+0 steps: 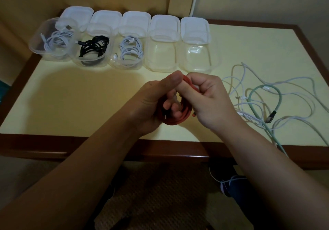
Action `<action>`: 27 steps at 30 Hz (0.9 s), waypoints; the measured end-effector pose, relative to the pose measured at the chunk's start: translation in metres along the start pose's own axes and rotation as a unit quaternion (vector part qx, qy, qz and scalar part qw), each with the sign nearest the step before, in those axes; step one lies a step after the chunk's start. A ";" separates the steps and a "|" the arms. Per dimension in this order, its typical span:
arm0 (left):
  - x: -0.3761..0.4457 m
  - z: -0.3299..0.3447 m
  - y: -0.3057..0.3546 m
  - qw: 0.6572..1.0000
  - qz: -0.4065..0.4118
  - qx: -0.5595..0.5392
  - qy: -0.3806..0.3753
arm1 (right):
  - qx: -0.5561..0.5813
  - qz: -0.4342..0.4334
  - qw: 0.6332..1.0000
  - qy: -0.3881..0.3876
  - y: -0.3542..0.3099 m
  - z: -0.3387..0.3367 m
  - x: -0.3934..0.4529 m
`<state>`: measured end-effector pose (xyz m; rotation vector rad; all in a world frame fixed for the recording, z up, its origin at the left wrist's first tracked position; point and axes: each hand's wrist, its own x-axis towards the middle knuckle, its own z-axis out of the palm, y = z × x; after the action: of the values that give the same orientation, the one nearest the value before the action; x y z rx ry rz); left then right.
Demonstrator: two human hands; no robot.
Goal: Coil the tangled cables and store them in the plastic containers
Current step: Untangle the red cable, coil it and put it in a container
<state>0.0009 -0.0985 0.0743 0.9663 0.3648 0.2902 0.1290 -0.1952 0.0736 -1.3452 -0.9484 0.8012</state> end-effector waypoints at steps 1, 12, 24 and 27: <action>0.002 -0.001 -0.001 0.999 0.009 0.010 0.033 | -0.005 -0.007 1.000 0.004 -0.001 -0.001 -0.003; 0.009 0.000 -0.001 0.967 -0.108 0.129 0.191 | -0.206 0.032 0.978 0.023 0.014 -0.009 -0.008; 0.010 -0.004 0.007 0.951 -0.101 0.266 0.121 | -0.181 0.087 0.980 -0.007 -0.010 -0.044 0.004; 0.010 -0.015 0.008 0.969 -0.089 0.179 0.144 | -0.301 0.045 0.950 -0.071 0.003 -0.052 -0.001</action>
<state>0.0034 -0.0791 0.0721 1.2395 0.7867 0.2034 0.1757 -0.2176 0.0716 -1.8843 -1.3196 0.7094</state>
